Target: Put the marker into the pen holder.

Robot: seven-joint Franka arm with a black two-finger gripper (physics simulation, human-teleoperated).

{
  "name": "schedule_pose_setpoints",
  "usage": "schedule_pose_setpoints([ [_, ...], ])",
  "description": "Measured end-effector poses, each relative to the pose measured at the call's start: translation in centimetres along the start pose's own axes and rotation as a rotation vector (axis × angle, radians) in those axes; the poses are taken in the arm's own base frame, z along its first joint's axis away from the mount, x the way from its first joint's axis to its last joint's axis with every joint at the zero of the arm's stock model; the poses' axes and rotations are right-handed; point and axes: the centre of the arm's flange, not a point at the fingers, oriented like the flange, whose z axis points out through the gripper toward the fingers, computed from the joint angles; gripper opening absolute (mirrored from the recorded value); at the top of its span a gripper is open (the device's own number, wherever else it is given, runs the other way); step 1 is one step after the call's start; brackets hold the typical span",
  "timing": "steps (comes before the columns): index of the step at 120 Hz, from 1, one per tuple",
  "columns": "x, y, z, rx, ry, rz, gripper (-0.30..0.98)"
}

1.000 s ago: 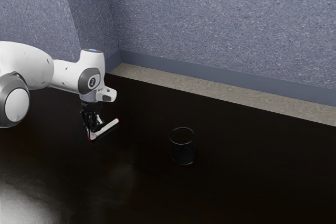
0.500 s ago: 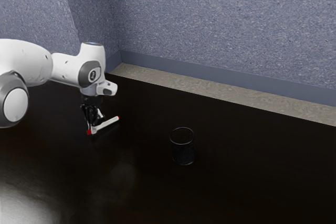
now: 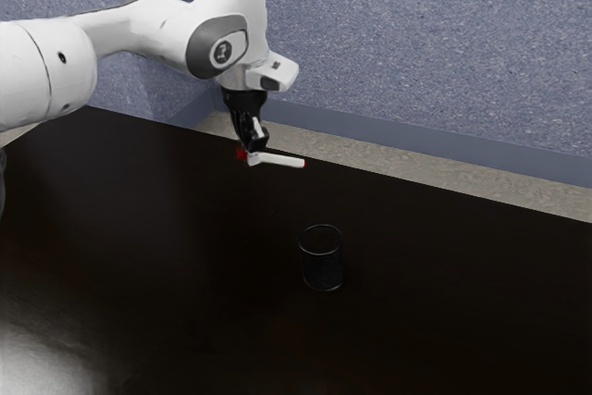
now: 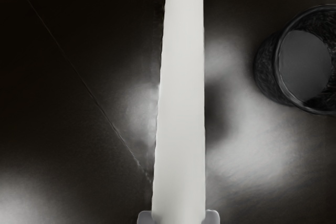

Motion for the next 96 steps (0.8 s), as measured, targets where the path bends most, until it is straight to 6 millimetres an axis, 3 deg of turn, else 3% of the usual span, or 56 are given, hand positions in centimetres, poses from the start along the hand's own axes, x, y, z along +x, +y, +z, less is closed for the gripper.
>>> schedule_pose_setpoints([
  [18,2.2,6.4,-2.7,-0.027,-0.054,0.080,-0.10],
  [49,1.2,11.6,-1.1,-0.107,-0.345,0.041,-0.10],
  [79,-0.4,13.5,-0.6,-0.126,-0.518,-0.032,-0.10],
  [96,0.3,11.3,0.1,-0.107,-0.522,-0.099,-0.10],
])
